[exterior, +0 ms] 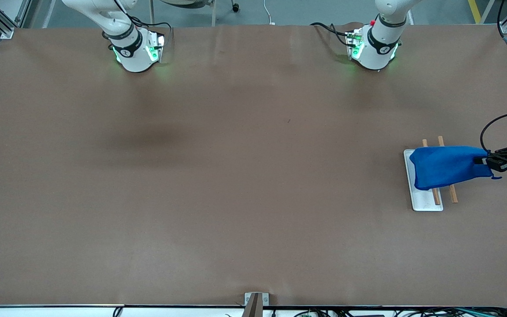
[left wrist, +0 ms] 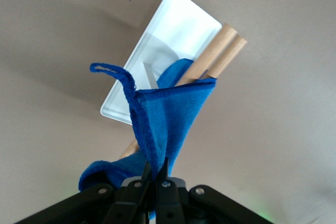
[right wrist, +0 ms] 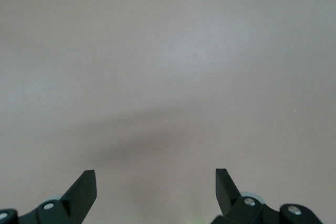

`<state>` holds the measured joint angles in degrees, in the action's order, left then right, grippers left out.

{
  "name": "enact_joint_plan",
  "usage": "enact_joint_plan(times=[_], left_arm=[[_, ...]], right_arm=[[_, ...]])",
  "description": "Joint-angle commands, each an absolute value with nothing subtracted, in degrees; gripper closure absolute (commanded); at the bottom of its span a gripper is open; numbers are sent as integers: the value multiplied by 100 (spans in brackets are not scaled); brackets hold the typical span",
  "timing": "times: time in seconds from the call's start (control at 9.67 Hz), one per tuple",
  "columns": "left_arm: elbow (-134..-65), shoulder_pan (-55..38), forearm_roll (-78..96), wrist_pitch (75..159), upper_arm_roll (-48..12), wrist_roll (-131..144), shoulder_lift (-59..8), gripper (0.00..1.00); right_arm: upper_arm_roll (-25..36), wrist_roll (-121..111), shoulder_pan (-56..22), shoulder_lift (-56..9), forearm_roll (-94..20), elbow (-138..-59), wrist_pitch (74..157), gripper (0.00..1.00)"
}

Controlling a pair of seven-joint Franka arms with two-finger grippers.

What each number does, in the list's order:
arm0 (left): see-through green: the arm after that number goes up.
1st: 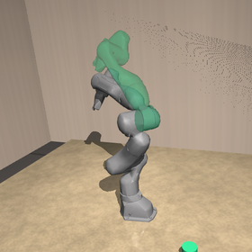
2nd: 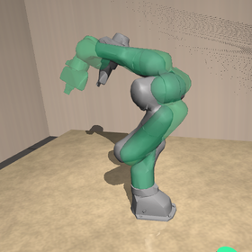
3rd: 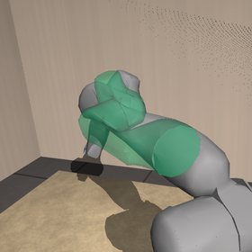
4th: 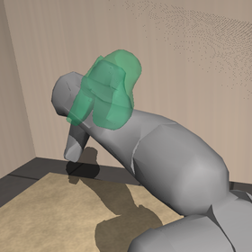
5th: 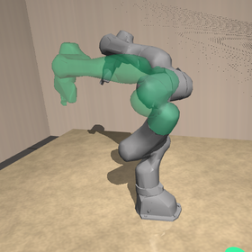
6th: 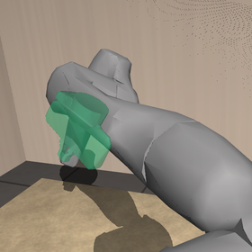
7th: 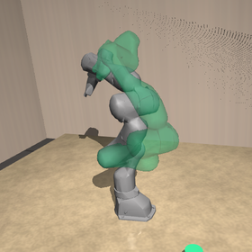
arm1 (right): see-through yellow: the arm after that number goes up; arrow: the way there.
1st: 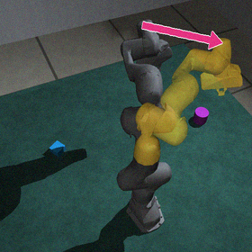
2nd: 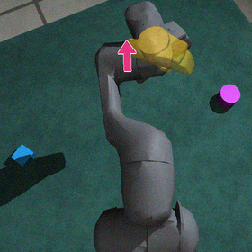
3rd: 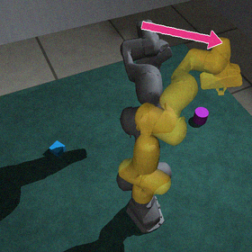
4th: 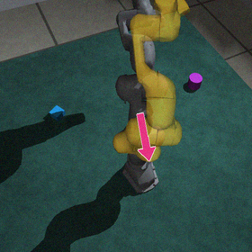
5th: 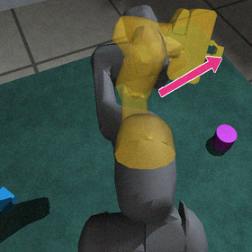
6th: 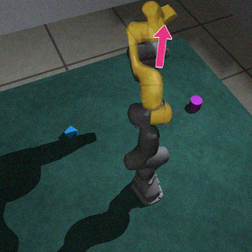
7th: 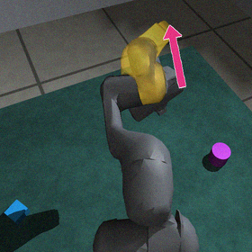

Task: Right arm passes towel to left arm to hang
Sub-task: 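Lower the towel over the wooden dowels with the left gripper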

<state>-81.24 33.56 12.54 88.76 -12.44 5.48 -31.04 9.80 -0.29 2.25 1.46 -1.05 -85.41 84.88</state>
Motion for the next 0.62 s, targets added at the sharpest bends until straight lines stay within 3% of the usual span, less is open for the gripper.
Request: enact_joint_plan(times=[0.0, 0.52], left_arm=[[-8191, 3462, 1108, 9175, -1274, 238, -3418, 99], [-8191, 3726, 949, 9333, -1274, -315, -3594, 99]], right_arm=[[775, 61, 237, 237, 87, -8509, 8447, 0], [747, 0, 255, 246, 70, -8578, 8306, 0]])
